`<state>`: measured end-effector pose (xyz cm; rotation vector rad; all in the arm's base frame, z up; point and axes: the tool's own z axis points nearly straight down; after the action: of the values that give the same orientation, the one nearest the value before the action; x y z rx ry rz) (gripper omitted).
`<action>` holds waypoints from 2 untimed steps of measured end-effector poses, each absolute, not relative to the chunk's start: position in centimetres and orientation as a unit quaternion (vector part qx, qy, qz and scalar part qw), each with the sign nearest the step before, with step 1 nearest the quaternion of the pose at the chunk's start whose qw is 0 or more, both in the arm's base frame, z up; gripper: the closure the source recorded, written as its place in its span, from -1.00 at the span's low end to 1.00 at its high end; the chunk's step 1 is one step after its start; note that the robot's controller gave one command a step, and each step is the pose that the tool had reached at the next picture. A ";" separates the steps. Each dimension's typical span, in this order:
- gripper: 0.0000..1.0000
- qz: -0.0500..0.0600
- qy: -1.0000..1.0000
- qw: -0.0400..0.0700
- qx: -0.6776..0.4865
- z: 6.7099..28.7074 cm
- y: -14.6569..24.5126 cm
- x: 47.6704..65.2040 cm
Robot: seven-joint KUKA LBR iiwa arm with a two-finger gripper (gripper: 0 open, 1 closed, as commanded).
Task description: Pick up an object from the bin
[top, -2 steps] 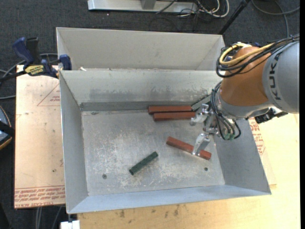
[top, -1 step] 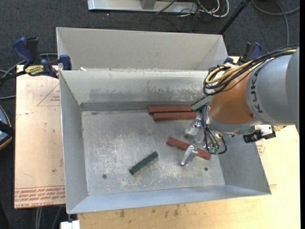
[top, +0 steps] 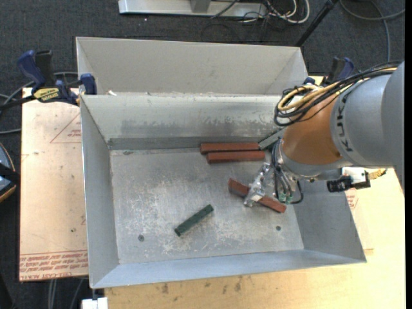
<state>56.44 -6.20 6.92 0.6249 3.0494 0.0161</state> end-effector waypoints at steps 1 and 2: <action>1.00 0.005 0.979 0.014 0.205 7.1 -6.3 56.4; 1.00 0.005 0.978 0.012 0.210 7.3 -6.4 56.3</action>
Offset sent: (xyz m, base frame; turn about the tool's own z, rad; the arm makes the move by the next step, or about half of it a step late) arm 0.0000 0.0001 0.0568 -0.0002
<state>56.30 -6.40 7.31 0.6544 3.0478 0.0145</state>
